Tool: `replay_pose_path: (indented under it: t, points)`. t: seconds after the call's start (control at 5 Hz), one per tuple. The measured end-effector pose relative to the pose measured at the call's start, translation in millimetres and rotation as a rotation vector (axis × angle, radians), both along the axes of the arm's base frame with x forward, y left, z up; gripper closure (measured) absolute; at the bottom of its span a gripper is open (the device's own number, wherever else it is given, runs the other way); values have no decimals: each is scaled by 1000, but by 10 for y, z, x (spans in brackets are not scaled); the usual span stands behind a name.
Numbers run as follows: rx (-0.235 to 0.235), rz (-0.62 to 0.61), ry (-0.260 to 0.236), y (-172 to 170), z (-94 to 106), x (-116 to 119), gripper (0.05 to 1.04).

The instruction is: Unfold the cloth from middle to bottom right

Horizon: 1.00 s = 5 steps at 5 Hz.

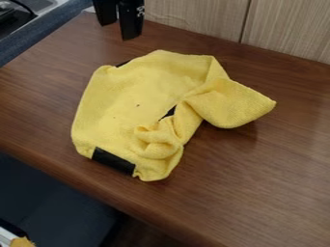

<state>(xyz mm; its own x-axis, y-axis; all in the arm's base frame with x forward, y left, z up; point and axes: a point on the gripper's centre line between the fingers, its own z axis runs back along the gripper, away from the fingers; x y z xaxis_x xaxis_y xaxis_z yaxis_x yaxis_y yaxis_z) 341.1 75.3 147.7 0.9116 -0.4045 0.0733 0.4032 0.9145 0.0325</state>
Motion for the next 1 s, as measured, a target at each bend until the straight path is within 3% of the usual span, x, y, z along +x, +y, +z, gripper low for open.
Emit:
replay_pose_path:
  t: [0.2, 0.4, 1.0]
  points:
    - [-7, 2, 30, -4, -110, 6, 83]
    - [-12, -55, 68, -241, -221, -33, 82]
    - [34, -152, 45, -776, -390, -270, 82]
